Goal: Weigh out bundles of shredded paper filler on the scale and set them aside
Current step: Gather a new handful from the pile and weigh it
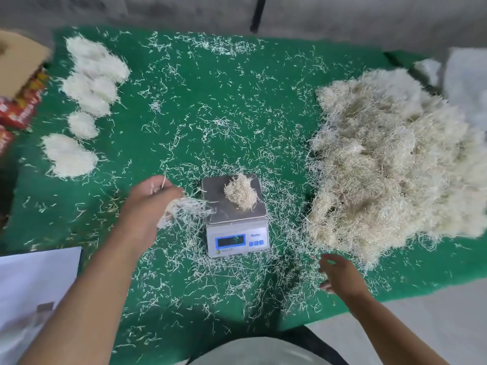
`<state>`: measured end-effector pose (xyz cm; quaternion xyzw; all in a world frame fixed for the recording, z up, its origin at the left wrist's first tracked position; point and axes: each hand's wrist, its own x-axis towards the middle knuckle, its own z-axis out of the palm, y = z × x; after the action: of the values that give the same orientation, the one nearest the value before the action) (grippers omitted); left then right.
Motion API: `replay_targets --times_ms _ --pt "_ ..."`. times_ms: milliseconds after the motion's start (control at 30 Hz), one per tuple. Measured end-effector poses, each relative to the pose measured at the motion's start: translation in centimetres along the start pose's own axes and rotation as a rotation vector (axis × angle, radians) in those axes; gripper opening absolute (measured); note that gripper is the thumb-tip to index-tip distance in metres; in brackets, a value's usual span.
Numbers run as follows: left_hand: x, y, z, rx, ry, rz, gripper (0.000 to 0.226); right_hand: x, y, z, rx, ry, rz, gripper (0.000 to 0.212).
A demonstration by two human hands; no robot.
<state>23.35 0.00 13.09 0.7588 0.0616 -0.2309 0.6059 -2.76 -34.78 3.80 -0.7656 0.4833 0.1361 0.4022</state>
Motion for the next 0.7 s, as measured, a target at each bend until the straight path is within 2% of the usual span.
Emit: replay_targets --times_ms 67,167,267,333,467,533,633,700 --pt "1.1 1.3 2.7 -0.106 -0.008 0.000 0.019 -0.8 -1.9 0.7 0.084 -0.021 -0.047 0.025" --pt "3.7 2.3 6.2 -0.217 -0.012 0.023 0.016 -1.5 -3.5 1.0 0.171 -0.106 -0.063 0.026" --pt "6.4 2.7 9.0 -0.271 -0.001 -0.001 0.017 -1.8 -3.7 0.7 0.204 -0.124 -0.058 0.026" --pt "8.1 1.4 10.6 -0.177 -0.024 -0.027 0.023 -2.0 -2.9 0.6 0.217 -0.108 -0.041 0.026" --pt "9.1 -2.4 11.9 0.226 -0.115 -0.063 0.052 -2.4 -0.2 0.4 0.251 -0.080 0.046 0.023" --pt "9.0 -3.4 11.5 0.263 -0.106 -0.037 0.045 -2.6 0.8 0.1 0.312 -0.087 0.101 0.020" --pt "9.1 -4.3 10.4 0.233 -0.062 -0.012 0.021 -2.7 2.1 -0.2 0.356 -0.077 0.138 0.017" --pt "9.0 -4.9 9.7 0.127 -0.020 -0.048 0.030 -2.7 2.6 -0.3 0.375 -0.075 0.149 0.017"
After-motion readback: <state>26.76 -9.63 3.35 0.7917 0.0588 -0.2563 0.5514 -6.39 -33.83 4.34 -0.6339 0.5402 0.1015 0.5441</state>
